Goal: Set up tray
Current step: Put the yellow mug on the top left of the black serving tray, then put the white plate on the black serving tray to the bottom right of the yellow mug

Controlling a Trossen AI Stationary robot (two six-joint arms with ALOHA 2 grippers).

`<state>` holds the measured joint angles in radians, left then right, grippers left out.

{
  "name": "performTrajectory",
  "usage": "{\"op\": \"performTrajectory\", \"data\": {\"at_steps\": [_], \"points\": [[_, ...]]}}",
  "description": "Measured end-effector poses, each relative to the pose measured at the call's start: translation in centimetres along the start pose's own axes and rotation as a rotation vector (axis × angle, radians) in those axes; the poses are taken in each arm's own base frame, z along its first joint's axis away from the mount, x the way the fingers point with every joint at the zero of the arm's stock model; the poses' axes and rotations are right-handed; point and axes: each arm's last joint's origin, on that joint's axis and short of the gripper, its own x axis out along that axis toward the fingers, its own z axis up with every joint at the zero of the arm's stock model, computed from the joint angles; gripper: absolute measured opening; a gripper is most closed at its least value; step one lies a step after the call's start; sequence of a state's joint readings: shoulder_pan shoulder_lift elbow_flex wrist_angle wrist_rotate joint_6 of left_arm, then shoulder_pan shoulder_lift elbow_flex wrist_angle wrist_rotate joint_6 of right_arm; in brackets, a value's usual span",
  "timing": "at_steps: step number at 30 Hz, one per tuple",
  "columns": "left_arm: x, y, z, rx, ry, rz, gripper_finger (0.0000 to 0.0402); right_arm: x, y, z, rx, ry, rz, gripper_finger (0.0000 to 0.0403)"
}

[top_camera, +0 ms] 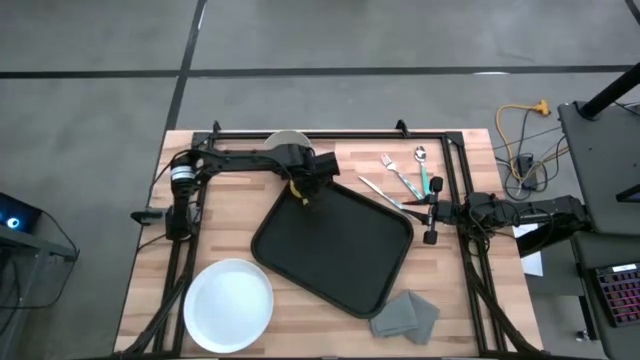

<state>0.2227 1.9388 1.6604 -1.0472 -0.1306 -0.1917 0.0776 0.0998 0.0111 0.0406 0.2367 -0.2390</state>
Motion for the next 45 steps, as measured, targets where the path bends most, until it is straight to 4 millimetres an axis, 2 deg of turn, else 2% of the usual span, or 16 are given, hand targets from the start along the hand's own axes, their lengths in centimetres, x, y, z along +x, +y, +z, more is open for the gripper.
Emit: {"op": "performTrajectory", "data": {"at_steps": [10,36,39,45], "points": [[1.9,-0.1,-0.6,-0.001,-0.006,-0.002,0.0003,0.0,0.0,0.0,-0.004,0.0,0.0,0.0068],[1.9,-0.1,-0.4,0.037,-0.032,-0.007,0.0007,0.0,0.0,0.0,-0.004,0.0,0.0,0.0068],[1.9,-0.1,-0.4,0.037,-0.03,-0.006,0.0019,0.0,0.0,0.0,0.0,0.0,0.0,0.0068],[2.0,-0.1,-0.5,0.038,-0.027,-0.005,0.0071,0.0,0.0,0.0,-0.002,0.0,0.0,0.0068]]}}
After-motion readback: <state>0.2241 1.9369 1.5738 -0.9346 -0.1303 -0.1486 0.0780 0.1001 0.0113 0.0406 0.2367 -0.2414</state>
